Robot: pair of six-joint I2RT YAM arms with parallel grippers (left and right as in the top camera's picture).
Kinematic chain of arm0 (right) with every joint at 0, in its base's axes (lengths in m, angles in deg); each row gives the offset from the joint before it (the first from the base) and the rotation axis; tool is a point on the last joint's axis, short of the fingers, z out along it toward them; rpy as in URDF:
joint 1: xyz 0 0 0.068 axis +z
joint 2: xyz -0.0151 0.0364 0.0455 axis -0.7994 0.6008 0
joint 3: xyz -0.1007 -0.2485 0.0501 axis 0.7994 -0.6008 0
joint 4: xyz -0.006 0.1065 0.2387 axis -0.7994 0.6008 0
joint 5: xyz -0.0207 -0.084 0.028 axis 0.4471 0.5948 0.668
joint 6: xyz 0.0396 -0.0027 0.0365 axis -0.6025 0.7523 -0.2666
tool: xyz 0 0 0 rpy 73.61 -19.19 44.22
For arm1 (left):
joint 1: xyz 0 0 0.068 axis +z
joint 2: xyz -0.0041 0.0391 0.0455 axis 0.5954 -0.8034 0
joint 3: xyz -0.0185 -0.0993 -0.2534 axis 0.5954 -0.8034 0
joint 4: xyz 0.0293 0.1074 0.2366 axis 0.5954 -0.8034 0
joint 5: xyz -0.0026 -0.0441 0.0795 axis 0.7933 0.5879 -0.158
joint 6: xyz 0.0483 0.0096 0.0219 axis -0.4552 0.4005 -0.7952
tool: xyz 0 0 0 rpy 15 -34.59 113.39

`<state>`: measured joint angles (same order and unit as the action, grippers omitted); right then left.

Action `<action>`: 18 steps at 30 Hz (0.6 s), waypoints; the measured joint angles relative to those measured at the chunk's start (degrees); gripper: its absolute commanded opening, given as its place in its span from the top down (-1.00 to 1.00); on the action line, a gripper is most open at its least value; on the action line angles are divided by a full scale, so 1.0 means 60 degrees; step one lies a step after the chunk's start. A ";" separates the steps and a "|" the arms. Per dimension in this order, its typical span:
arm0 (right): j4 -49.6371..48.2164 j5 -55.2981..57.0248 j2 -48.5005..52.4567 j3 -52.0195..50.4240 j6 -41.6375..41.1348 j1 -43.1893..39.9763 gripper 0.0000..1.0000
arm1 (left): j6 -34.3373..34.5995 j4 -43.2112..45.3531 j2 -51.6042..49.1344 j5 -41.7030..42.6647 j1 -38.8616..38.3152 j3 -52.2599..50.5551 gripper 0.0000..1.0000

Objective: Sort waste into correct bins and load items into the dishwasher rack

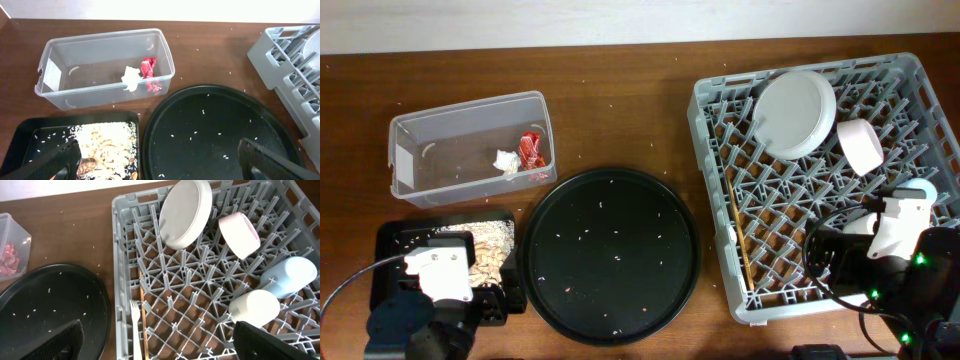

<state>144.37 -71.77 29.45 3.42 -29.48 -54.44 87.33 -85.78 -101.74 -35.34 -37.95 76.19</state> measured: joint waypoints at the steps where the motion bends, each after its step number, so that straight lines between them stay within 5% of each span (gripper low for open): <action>1: 0.0000 0.0000 0.0000 0.0000 0.0000 0.0000 -0.97 | 0.0000 -0.0044 0.0000 0.0000 -0.0004 0.0000 -0.99; 18: 0.0036 0.0189 -0.0466 -0.0168 0.0000 0.0073 -0.97 | 0.0000 -0.0393 0.0000 0.0000 -0.0004 -0.0007 -0.99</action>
<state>144.59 -70.64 26.65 2.42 -29.48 -54.00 87.33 -88.14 -101.74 -35.34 -37.97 76.15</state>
